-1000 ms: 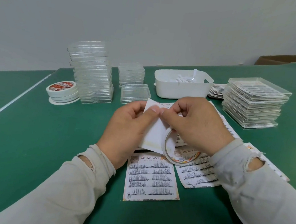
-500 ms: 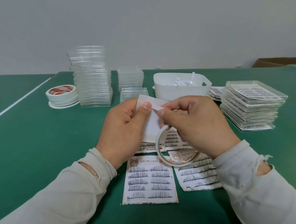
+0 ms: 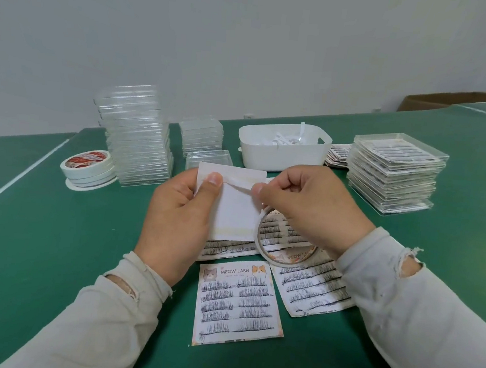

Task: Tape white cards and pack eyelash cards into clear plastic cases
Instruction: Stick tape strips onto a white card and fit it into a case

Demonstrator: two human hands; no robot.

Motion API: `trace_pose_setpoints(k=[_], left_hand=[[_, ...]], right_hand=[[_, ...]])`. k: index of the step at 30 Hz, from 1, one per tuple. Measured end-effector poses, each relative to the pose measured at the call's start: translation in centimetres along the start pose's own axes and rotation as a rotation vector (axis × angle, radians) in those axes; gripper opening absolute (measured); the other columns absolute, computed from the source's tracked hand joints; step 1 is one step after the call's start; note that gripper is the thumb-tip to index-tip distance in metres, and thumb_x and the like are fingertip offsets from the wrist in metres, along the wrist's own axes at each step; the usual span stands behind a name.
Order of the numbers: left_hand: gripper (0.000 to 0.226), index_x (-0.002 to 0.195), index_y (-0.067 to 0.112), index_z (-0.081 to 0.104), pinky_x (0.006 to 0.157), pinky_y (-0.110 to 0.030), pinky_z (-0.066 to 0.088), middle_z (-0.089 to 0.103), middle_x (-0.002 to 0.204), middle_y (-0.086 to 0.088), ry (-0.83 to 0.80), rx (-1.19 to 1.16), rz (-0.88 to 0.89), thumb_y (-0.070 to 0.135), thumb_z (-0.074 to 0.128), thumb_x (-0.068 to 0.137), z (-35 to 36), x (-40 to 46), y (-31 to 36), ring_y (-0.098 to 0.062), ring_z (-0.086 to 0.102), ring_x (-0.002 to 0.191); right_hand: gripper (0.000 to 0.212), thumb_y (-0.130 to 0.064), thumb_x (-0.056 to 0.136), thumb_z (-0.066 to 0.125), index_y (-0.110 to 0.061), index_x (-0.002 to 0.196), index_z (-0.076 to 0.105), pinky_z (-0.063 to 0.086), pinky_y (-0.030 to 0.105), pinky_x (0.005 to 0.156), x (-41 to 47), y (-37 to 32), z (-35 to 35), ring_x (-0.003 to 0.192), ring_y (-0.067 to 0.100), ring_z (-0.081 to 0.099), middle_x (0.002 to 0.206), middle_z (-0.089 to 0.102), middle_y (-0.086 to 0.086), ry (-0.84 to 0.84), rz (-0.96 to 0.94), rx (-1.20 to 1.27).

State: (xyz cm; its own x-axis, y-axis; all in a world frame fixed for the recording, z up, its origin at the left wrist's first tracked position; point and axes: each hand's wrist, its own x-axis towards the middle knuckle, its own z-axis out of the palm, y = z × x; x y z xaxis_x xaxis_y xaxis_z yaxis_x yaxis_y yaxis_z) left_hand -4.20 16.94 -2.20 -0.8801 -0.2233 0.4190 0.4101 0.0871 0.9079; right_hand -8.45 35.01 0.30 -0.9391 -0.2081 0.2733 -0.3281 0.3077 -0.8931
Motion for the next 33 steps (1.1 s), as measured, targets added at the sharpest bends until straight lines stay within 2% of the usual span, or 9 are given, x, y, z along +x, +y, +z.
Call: trace_pose_setpoints(k=[5,13,19,23,27,30,33], left_hand=[[0.024,0.096,0.031,0.079,0.075,-0.034,0.062,0.079,0.096,-0.002,-0.018,-0.016,0.0,0.03,0.056,0.097,0.1,-0.1,0.1,-0.019,0.074,0.086],[0.023,0.097,0.034,0.079,0.076,-0.034,0.062,0.079,0.099,-0.001,-0.041,-0.017,0.004,0.033,0.056,0.096,0.2,-0.2,0.2,-0.021,0.074,0.091],[0.021,0.099,0.029,0.076,0.072,-0.03,0.061,0.078,0.1,-0.003,-0.057,-0.036,-0.023,0.032,0.056,0.094,0.4,-0.3,0.2,-0.02,0.074,0.09],[0.014,0.095,0.034,0.069,0.073,-0.032,0.06,0.075,0.099,0.001,-0.002,-0.057,0.006,0.027,0.058,0.092,0.3,-0.2,0.2,-0.017,0.069,0.089],[0.022,0.103,0.03,0.063,0.064,-0.022,0.056,0.074,0.093,0.009,0.056,-0.068,0.021,0.009,0.06,0.1,0.0,0.1,0.4,-0.007,0.069,0.083],[0.031,0.103,0.032,0.06,0.068,-0.016,0.052,0.073,0.094,0.01,0.099,0.067,0.05,0.003,0.065,0.095,-0.5,0.3,0.5,-0.001,0.066,0.081],[0.028,0.102,0.034,0.059,0.085,-0.011,0.044,0.063,0.105,0.012,0.063,0.507,0.211,0.01,0.07,0.091,-1.2,0.4,0.7,0.003,0.057,0.093]], right_hand=[[0.026,-0.033,0.083,0.081,-0.011,0.071,0.073,0.034,0.011,0.043,0.1,0.2,0.0,0.039,0.001,0.041,0.048,0.054,-0.012,0.072,-0.038,-0.034],[0.027,-0.033,0.084,0.08,-0.011,0.071,0.072,0.031,0.008,0.042,0.1,0.2,-0.1,0.037,0.001,0.043,0.044,0.052,-0.015,0.098,-0.036,-0.063],[0.027,-0.034,0.081,0.081,-0.012,0.069,0.072,0.033,0.008,0.042,0.2,0.4,-0.1,0.039,-0.001,0.045,0.046,0.055,-0.015,0.116,-0.043,-0.059],[0.02,-0.027,0.081,0.083,-0.012,0.07,0.075,0.034,0.009,0.042,0.2,0.5,-0.4,0.037,0.0,0.042,0.048,0.057,-0.013,0.043,-0.028,0.057],[0.011,-0.012,0.082,0.077,-0.011,0.071,0.077,0.037,0.007,0.046,0.3,0.2,-0.4,0.044,-0.002,0.052,0.065,0.072,-0.005,-0.013,-0.025,0.139],[0.013,-0.014,0.084,0.076,-0.018,0.071,0.076,0.04,0.007,0.053,0.1,0.1,-0.2,0.052,-0.005,0.056,0.066,0.073,-0.013,0.013,-0.104,0.002],[0.013,-0.022,0.084,0.074,-0.026,0.072,0.074,0.043,0.012,0.064,-0.3,-0.2,0.0,0.066,-0.006,0.061,0.071,0.07,-0.025,0.049,-0.178,-0.192]])
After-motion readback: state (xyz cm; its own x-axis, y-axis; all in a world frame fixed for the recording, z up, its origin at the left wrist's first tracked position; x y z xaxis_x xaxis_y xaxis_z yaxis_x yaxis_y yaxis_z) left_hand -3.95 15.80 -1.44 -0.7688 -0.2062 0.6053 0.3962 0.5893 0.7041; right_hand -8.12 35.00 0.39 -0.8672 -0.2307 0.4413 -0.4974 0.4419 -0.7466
